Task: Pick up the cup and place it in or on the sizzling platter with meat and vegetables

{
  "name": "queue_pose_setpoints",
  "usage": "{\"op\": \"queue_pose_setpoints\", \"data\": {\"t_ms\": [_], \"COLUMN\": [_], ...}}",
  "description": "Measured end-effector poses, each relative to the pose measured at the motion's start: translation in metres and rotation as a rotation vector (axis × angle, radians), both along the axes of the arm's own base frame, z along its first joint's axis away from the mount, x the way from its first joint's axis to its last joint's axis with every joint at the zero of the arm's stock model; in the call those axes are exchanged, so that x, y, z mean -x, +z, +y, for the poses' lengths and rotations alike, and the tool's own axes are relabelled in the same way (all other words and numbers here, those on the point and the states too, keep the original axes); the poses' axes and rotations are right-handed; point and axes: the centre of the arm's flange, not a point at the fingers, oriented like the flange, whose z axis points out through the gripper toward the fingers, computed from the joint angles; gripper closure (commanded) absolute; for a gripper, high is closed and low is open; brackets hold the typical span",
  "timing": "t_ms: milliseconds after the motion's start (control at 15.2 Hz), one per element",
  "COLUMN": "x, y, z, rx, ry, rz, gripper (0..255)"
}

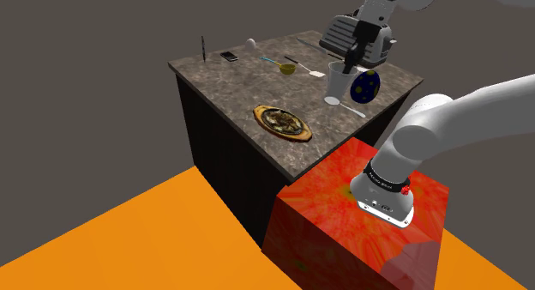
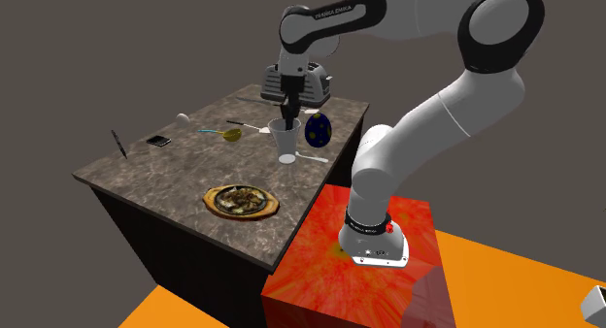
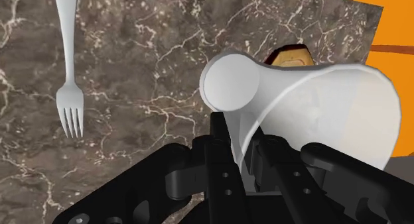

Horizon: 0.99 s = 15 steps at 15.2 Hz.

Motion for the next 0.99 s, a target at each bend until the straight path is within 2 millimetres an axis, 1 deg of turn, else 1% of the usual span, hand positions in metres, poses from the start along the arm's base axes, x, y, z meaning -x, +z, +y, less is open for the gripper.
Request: {"op": "queue_pose_setpoints", "data": {"t_ms": [198,264,462,528,594,792,858,990], "x": [0.001,-0.002,-0.021,-0.03,-0.04,-0.063,-0.069,-0.088], "y": [0.013,0.018,0.027,0.028,0.029,0.038,0.045,0.049], "z": [-0.001,0.004,0.03,0.037,0.05,0.074,0.084,0.106], "rx": [0.0,0.0,0.001,0.001,0.001,0.001,0.001,0.001], "ry": [0.0,0.0,0.001,0.0,0.001,0.001,0.001,0.001], "rz": [0.0,0.0,0.001,0.001,0.001,0.001,0.0,0.0], "gripper": [255,255,255,255,255,255,255,255]}}
